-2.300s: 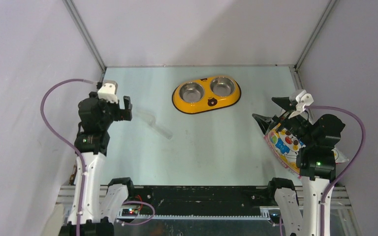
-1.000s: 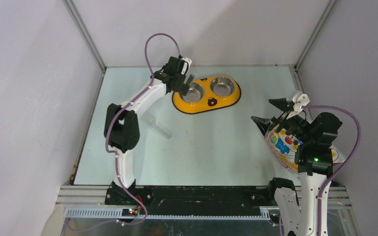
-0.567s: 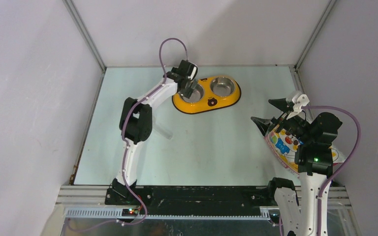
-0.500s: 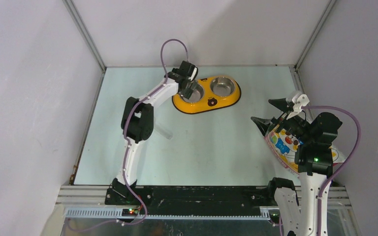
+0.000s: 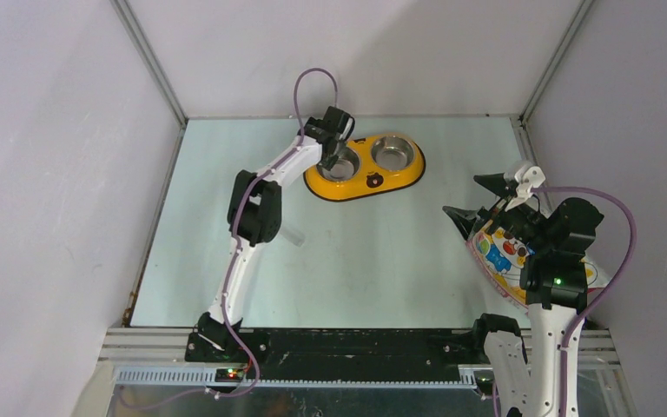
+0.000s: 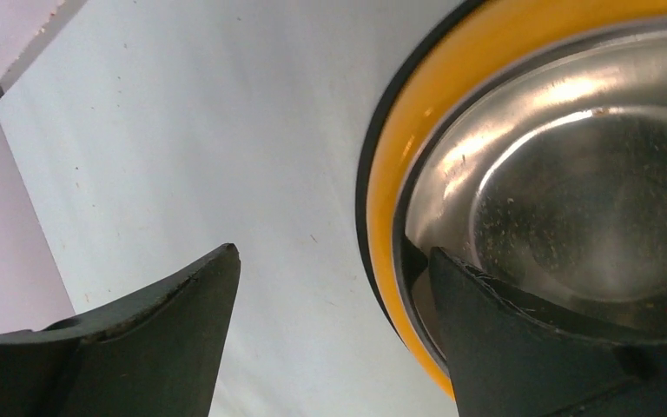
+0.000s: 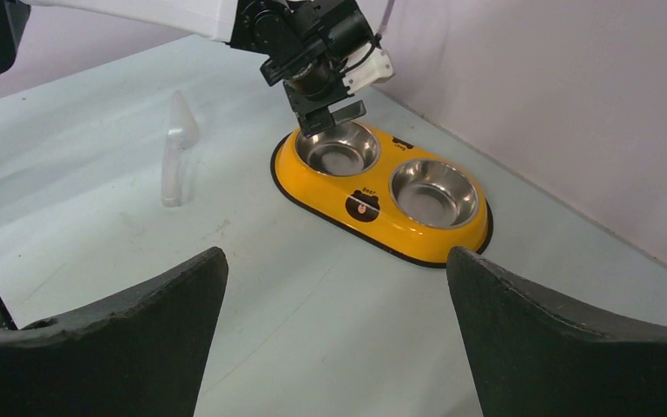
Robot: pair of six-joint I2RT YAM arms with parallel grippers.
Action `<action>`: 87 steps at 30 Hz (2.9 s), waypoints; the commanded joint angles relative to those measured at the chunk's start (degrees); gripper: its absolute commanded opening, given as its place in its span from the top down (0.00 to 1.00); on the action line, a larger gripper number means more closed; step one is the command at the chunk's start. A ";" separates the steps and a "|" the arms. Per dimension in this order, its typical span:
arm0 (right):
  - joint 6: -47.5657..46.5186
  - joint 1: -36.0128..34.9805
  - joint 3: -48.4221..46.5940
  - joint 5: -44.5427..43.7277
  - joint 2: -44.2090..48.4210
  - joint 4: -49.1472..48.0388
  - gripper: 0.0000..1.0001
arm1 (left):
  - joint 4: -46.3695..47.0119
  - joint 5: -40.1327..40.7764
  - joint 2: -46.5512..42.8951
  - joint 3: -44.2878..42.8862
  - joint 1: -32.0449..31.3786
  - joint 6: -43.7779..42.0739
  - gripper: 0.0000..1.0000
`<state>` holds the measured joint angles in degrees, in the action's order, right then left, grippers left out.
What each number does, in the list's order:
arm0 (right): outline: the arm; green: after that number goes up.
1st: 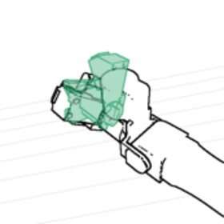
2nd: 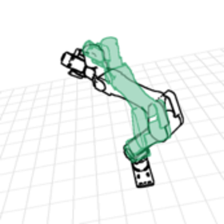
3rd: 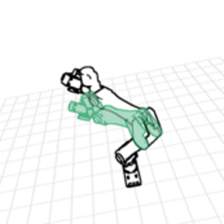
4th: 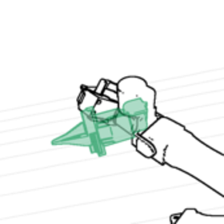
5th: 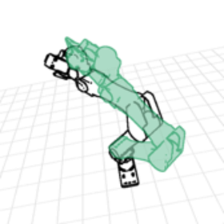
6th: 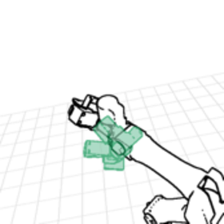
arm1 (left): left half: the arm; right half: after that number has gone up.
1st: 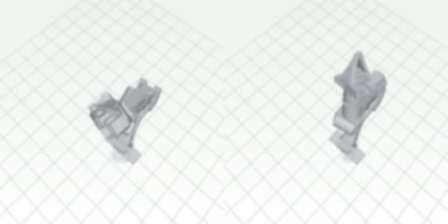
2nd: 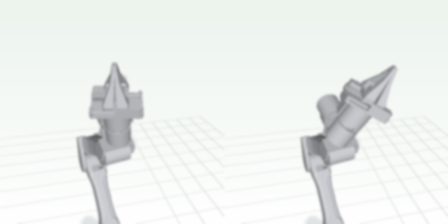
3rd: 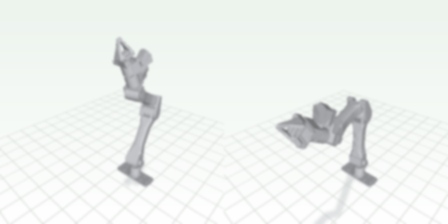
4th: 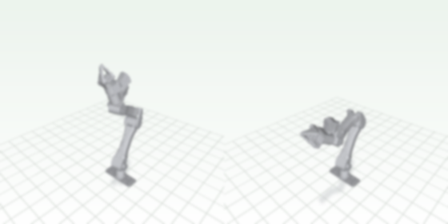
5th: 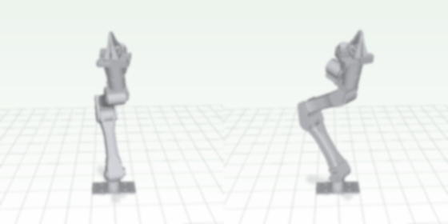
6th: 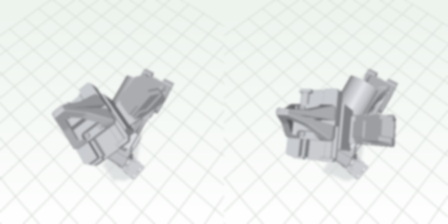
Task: Serve the pet food
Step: Move the pet food bowl to the center of the board.
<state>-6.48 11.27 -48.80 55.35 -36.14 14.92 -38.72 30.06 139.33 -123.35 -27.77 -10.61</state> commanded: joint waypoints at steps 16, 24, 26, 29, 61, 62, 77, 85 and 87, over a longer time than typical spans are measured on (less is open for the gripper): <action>-0.13 0.59 -0.07 0.89 0.06 -0.97 0.00 | -4.78 1.76 2.78 -9.80 3.94 -2.14 0.15; 0.19 0.85 -0.07 1.07 0.06 -1.09 0.00 | -7.48 2.24 4.04 -10.30 3.82 -2.92 0.07; 0.23 0.90 -0.07 1.02 0.09 -1.19 0.00 | -8.30 2.10 4.71 -11.00 3.86 -3.45 0.04; 0.22 0.95 -0.12 1.00 0.10 -1.13 0.00 | -9.20 1.02 4.94 -10.95 3.82 -3.85 0.01; -0.92 1.13 -0.07 1.49 -0.02 -0.29 0.00 | -7.81 -32.62 -0.55 -9.75 1.45 17.15 0.70; -1.02 1.13 -0.07 1.55 -0.04 -0.19 0.00 | -7.66 -31.58 0.09 -9.82 1.47 17.93 0.69; -1.24 1.90 -0.10 1.95 -1.37 0.01 0.00 | -8.55 -26.18 2.77 -8.48 8.03 31.80 0.49; -1.03 2.47 -0.42 2.67 -1.81 0.33 0.00 | -8.26 -31.19 3.56 -9.52 13.58 33.90 0.44; -0.85 2.64 -0.42 2.87 -1.88 0.32 0.00 | -8.25 -31.70 4.22 -11.06 14.28 33.94 0.42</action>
<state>-7.16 13.41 -48.77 57.10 -37.65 15.77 -46.87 -0.60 142.37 -131.02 -15.27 21.65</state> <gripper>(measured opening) 0.997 0.555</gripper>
